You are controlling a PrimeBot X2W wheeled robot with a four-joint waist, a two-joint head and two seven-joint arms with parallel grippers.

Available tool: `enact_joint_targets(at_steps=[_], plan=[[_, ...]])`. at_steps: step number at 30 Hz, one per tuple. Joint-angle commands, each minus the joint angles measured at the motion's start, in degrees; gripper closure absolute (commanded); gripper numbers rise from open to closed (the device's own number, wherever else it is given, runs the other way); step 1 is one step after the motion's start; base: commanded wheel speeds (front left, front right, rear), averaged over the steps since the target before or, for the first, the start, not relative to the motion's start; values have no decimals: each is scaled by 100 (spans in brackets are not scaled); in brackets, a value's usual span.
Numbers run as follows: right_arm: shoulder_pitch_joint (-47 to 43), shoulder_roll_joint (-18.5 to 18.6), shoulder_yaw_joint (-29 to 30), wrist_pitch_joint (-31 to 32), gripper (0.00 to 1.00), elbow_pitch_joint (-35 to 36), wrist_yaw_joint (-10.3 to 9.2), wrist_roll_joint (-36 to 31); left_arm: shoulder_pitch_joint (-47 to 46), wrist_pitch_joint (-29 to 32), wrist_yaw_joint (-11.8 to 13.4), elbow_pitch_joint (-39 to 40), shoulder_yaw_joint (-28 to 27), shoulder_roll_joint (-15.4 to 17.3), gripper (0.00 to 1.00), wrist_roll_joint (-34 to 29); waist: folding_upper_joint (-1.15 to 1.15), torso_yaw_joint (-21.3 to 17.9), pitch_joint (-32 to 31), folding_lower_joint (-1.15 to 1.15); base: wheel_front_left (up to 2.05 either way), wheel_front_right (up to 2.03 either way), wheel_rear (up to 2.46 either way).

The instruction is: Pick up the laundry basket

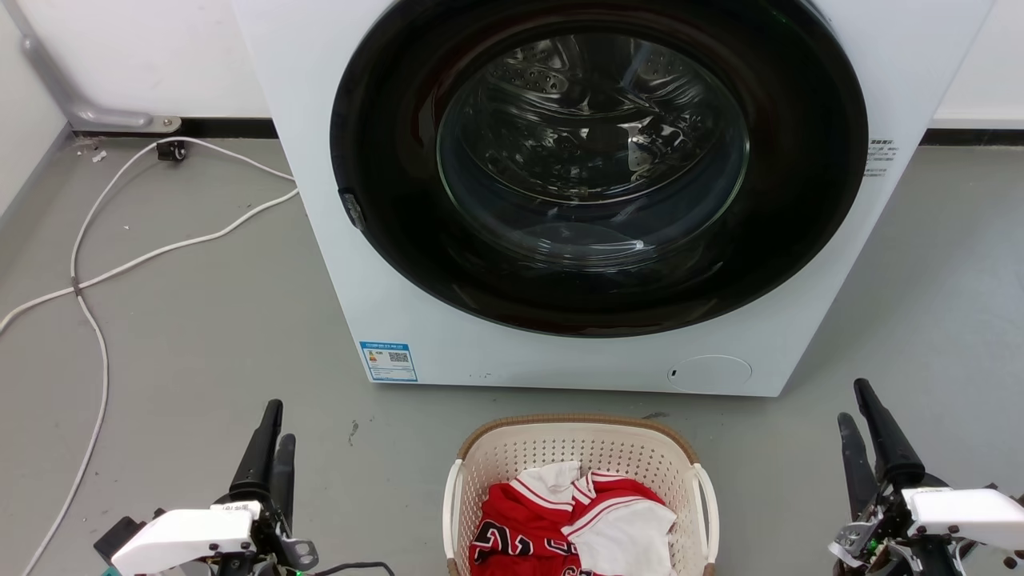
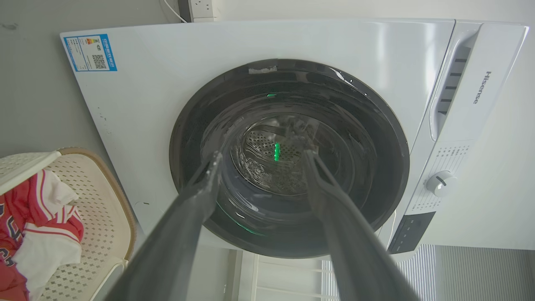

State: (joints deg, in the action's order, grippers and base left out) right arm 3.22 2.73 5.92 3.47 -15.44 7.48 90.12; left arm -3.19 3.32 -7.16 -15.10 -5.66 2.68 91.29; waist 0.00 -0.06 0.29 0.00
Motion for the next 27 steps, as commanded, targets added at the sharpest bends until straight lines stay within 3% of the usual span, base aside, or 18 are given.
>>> enact_joint_targets(at_steps=[1, 15, 21, 27], plan=[[44, 12, 1, -68, 0, 122, 1, -127, -41, -71, -20, 131, 8, 15, 0, -81, 0, 0, 2, 0, 0, 0, 0], [125, 14, 222, -415, 0, -50, 1, -1252, -98, -415, -25, -2, -455, 17, 0, -625, 0, -9, 12, 0, 0, 0, 0], [135, 15, 311, -548, 0, 281, 1, -2307, -140, -543, 38, 151, -666, 18, 0, -1366, 0, -11, 28, 0, 0, 0, 0], [111, 16, 273, -673, 0, 766, 1, -3370, -86, -669, 253, 614, -629, 19, 0, -2143, 0, -9, 50, 0, 0, 0, 0]])
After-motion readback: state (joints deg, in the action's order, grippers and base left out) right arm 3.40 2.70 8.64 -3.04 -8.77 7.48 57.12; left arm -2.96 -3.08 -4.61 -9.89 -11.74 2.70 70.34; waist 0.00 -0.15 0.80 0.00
